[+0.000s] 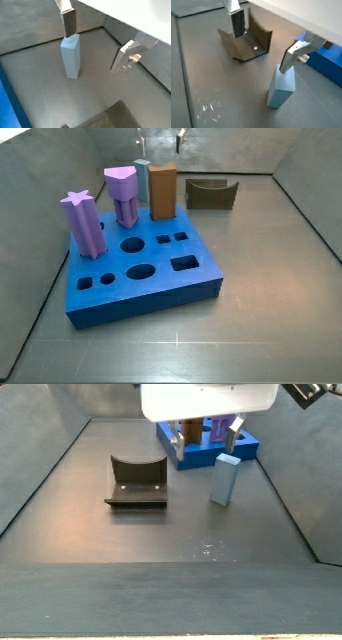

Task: Pick up the rectangle object. Move up. Move to above the board. Insert the rectangle object.
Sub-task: Pick up the rectangle object.

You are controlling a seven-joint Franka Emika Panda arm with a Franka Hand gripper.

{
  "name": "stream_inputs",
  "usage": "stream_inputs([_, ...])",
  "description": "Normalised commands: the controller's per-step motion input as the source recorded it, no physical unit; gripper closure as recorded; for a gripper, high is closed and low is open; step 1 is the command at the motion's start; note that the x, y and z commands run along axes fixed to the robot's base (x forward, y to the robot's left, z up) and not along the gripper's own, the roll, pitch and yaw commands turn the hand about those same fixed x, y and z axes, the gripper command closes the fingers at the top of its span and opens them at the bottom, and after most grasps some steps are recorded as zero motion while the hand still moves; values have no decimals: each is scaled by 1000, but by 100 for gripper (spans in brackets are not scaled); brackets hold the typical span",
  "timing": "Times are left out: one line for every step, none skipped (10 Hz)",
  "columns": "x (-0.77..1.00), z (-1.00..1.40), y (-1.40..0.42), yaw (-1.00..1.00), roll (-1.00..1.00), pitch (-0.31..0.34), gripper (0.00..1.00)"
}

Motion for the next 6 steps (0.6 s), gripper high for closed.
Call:
stream_inputs([0, 0, 0, 177, 0, 0, 0])
stream_inputs([0, 0, 9, 0, -11, 0, 0])
stream_inputs([-186, 0, -37, 0, 0, -60, 0])
stream_inputs([-634, 0, -391, -211, 257, -171, 0])
stream_inputs([-154, 0, -97, -69, 71, -111, 0])
stream_inputs([0, -23, 0, 0, 0, 0, 0])
